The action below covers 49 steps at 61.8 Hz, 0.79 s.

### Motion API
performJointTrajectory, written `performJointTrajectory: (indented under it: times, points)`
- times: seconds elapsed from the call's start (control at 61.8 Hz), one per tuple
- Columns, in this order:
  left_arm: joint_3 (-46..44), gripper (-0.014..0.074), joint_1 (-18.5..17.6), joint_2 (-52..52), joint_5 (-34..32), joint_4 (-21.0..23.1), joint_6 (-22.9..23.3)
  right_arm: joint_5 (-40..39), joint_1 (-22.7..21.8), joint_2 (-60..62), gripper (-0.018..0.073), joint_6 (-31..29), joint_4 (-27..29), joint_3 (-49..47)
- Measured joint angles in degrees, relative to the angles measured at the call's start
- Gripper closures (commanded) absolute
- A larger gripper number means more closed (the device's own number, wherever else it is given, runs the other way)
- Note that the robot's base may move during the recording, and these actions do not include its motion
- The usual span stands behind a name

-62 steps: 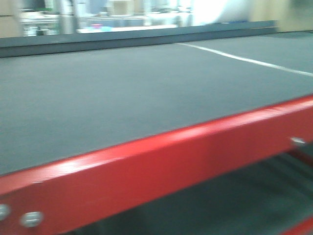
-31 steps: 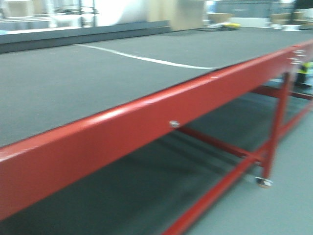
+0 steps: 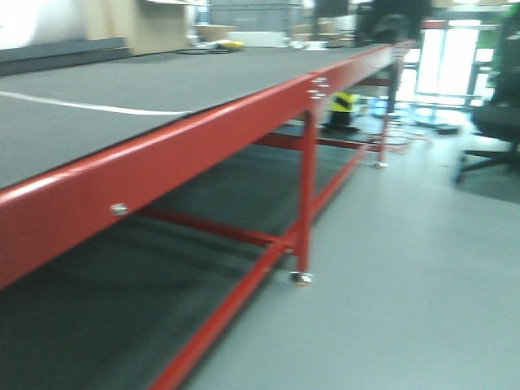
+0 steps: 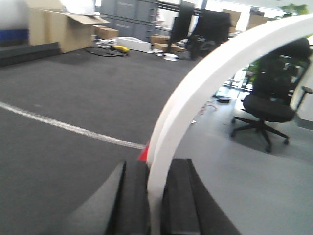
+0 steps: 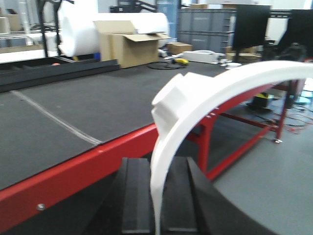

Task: Grab PVC pipe and place in blue bin
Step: 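Drive the base away from the table carrying both clamps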

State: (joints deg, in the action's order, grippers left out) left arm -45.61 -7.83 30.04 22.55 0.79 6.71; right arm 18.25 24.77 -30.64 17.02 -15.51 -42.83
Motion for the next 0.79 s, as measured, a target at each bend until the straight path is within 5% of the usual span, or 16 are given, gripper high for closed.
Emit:
performJointTrajectory:
  times: [0.793]
  points:
    - [0.00,0.0707,0.00,0.00,0.00,0.00,0.00,0.00,0.00,0.00,0.0727,0.00,0.00,0.00]
